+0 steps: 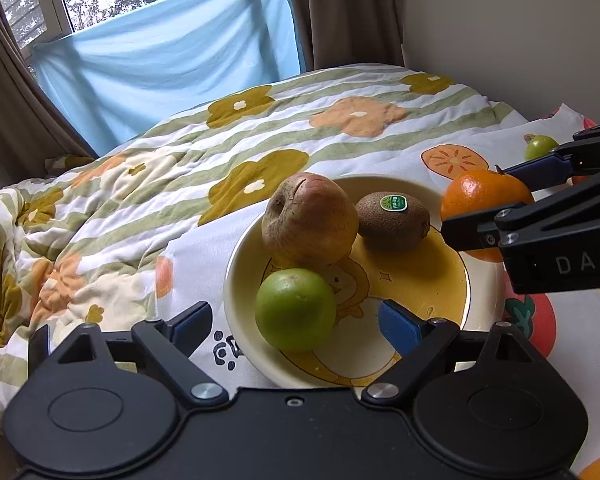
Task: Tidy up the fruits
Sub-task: 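Open both tools to drop the green apple and orange into the bowl, then move both tools back toward the remaining tomatoes and tangerines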
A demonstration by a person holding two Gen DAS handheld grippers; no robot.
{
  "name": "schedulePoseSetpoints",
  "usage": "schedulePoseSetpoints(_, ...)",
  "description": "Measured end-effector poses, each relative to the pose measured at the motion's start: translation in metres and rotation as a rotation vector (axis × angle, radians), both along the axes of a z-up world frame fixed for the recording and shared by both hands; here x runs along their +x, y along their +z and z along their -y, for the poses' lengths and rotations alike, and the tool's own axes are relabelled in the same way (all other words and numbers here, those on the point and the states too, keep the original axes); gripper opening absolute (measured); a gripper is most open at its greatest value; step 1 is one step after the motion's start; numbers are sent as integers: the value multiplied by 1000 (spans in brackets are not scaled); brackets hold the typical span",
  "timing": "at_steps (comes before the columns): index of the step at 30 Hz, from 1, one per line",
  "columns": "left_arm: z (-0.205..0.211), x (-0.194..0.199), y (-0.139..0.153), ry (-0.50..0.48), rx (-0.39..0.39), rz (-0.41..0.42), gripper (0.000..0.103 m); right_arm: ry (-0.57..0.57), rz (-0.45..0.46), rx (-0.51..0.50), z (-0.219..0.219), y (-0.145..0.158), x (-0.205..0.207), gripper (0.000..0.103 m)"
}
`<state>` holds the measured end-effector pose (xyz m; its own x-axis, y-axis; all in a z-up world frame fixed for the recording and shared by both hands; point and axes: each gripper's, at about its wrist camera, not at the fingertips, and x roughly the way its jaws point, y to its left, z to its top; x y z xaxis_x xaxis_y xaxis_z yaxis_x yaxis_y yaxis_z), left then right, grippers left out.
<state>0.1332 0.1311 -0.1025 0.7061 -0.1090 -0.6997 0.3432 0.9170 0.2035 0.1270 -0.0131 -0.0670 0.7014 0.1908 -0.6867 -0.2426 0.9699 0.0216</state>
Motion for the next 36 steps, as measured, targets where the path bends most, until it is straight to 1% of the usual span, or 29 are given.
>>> schedulePoseSetpoints(4,-6,-11,3,28,-20,-9,93,17,-16,-14,-4,-4,2,75)
schedulePoseSetpoints(7,-9,-20,3,57,-11,-9,93,28,-27,-17,-8,-9,4,75)
schedulePoseSetpoints(12,-15,-31,3,93,-42,-26,93,52,-35,-31,-18,-16,9,75)
schedulePoseSetpoints(20,-20,-36,3,105,-56,-24,93,88,-48,-61,-26,-27,14,76)
schedulePoseSetpoints(21,-21,-37,4,104,-53,-27,93,90,-35,-58,-26,-26,13,77)
schedulePoseSetpoints(22,-21,-37,4,105,-50,-25,93,92,-15,-59,-27,-23,10,84)
schedulePoseSetpoints(23,-21,-37,5,106,-48,-23,93,97,5,-68,-28,-19,8,94)
schedulePoseSetpoints(25,-21,-37,6,108,-46,-23,93,104,37,-84,-29,-14,2,99)
schedulePoseSetpoints(29,-19,-38,11,117,-45,-22,93,118,44,-91,-29,-8,-3,99)
schedulePoseSetpoints(36,-12,-45,20,122,-32,-12,93,104,47,-56,-20,3,-11,99)
